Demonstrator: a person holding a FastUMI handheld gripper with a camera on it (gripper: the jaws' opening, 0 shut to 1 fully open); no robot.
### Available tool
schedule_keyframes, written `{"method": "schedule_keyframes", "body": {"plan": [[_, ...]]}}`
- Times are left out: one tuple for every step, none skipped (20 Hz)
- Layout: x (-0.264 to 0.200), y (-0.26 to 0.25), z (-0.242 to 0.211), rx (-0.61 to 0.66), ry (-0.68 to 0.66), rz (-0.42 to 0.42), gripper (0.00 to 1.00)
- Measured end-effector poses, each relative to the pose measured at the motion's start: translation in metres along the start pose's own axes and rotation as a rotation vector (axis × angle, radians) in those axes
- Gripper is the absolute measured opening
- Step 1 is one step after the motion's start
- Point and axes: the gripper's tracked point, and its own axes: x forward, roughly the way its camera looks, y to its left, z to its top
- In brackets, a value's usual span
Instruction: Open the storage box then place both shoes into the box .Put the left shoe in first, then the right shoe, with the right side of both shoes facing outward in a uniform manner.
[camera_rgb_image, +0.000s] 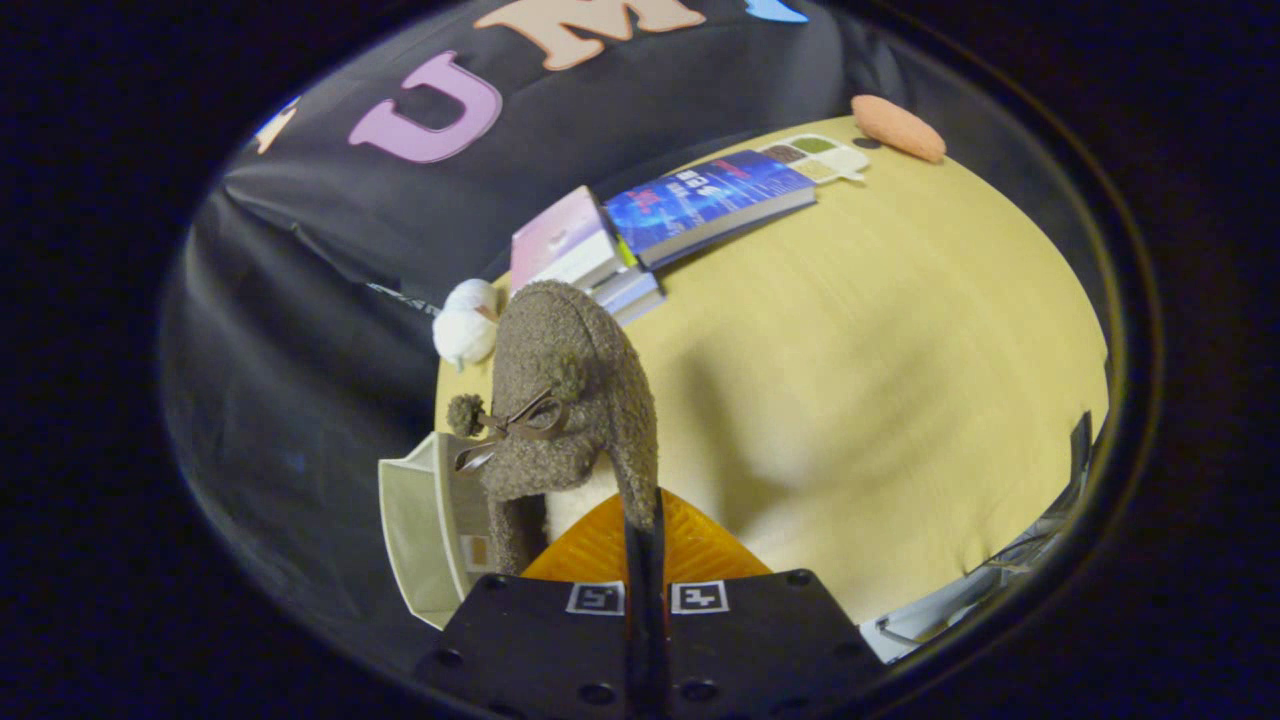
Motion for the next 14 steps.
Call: {"method": "schedule_keyframes", "body": {"plan": [[-0.004, 0.017, -0.003, -0.015, 0.0, 0.022, 0.03], [-0.006, 0.035, -0.004, -0.028, 0.004, 0.044, 0.03], [-0.008, 0.051, -0.008, -0.041, 0.009, 0.065, 0.03], [-0.008, 0.067, -0.011, -0.056, 0.013, 0.084, 0.03], [-0.01, 0.081, -0.017, -0.073, 0.02, 0.103, 0.03], [-0.011, 0.095, -0.022, -0.085, 0.029, 0.12, 0.03], [-0.01, 0.108, -0.028, -0.092, 0.041, 0.136, 0.03], [-0.008, 0.119, -0.036, -0.096, 0.057, 0.151, 0.03], [-0.009, 0.127, -0.043, -0.096, 0.072, 0.161, 0.03], [-0.007, 0.134, -0.05, -0.099, 0.084, 0.165, 0.03], [-0.006, 0.139, -0.057, -0.103, 0.095, 0.164, 0.03], [-0.003, 0.142, -0.064, -0.108, 0.106, 0.159, 0.03], [0.0, 0.146, -0.071, -0.111, 0.118, 0.156, 0.03], [0.002, 0.149, -0.077, -0.11, 0.129, 0.15, 0.03]]}}
